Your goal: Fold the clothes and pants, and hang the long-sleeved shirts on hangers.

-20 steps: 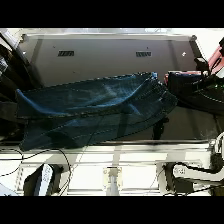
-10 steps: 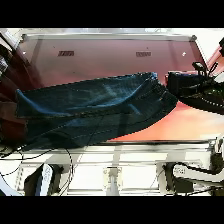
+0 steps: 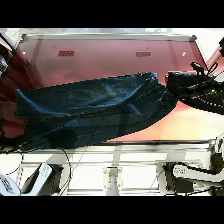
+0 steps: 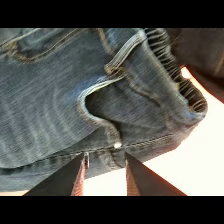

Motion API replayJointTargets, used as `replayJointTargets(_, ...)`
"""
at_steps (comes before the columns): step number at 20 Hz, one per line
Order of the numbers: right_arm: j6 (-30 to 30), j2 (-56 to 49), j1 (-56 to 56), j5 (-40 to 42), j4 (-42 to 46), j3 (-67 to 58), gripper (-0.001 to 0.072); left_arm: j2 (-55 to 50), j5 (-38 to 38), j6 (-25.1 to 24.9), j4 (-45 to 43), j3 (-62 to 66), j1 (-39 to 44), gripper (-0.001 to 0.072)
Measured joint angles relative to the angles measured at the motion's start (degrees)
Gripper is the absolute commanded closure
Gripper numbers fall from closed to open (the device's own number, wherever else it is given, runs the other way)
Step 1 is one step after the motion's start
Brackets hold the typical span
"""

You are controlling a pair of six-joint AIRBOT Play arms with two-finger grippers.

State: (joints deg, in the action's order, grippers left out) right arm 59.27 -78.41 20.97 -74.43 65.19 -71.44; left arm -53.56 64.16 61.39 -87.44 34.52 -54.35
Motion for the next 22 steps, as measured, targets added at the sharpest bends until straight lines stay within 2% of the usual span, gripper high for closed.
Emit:
replayJointTargets(6, 0.9, 0.0, 0.0, -2.1, -0.5, 0.0, 0.0442, -10.3, 8.0, -6.5, 10.4, 7.0, -11.6, 0.0336)
replayJointTargets(11, 1.6, 0.0, 0.0, -2.4, -2.3, 0.0, 0.0442, -14.5, 10.7, -12.8, 11.2, 8.6, -12.3, 0.0336)
replayJointTargets(18, 1.8, 0.0, 0.0, -2.5, -5.1, 0.0, 0.0443, -15.6, 10.1, -15.1, 6.5, 8.9, -12.3, 0.0336)
replayJointTargets(22, 1.8, 0.0, 0.0, -2.6, -5.5, 0.0, 0.0442, -15.8, 10.1, -19.0, 8.9, 8.4, -11.0, 0.0336)
